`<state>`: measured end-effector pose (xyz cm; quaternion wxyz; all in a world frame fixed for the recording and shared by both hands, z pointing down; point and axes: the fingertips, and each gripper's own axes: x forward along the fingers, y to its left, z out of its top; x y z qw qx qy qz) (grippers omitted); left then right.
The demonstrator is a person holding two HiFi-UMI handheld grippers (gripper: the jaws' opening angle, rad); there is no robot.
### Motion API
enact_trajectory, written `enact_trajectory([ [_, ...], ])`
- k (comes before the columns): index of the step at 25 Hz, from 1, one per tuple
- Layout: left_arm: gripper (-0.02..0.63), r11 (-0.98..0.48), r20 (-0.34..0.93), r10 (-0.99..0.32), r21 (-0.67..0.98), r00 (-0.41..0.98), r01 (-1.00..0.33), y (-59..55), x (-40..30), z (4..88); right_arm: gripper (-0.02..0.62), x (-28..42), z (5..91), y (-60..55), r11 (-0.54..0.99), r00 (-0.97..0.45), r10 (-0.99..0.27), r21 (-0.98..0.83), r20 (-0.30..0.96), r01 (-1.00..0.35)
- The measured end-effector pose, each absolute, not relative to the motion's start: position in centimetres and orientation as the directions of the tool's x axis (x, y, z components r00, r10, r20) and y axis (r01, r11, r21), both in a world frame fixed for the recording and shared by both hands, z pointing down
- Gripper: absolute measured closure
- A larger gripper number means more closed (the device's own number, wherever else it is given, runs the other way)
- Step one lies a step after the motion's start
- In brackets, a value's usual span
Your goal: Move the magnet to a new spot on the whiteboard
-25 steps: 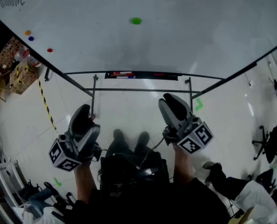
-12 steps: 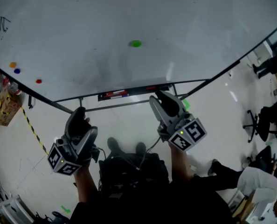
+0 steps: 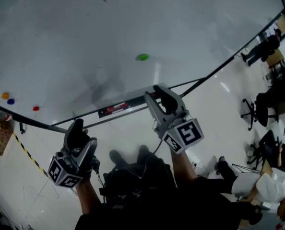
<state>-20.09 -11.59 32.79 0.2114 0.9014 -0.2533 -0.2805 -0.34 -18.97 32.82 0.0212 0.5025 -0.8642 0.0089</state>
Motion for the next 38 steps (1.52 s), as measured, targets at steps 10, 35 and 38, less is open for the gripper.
enact_trajectory([
  [10, 0.298, -0.761, -0.402, -0.639, 0.456, 0.656, -0.462, -12.3, -19.8, 31.1, 0.41, 0.3, 29.5, -25.7, 0.295, -0.311, -0.95, 0.306, -0.002, -0.905],
  [35, 0.298, -0.745, -0.341, -0.652, 0.454, 0.677, -0.488, -13.2, -17.0, 31.2, 0.446, -0.7, 29.1, -27.9, 0.289, -0.319, -0.946, 0.293, -0.058, -0.911],
  [38, 0.298, -0.751, -0.333, -0.642, 0.453, 0.69, -0.48, -13.4, -16.5, 31.4, 0.446, -0.4, 28.9, -27.1, 0.369, -0.386, -0.922, 0.22, -0.035, -0.903],
])
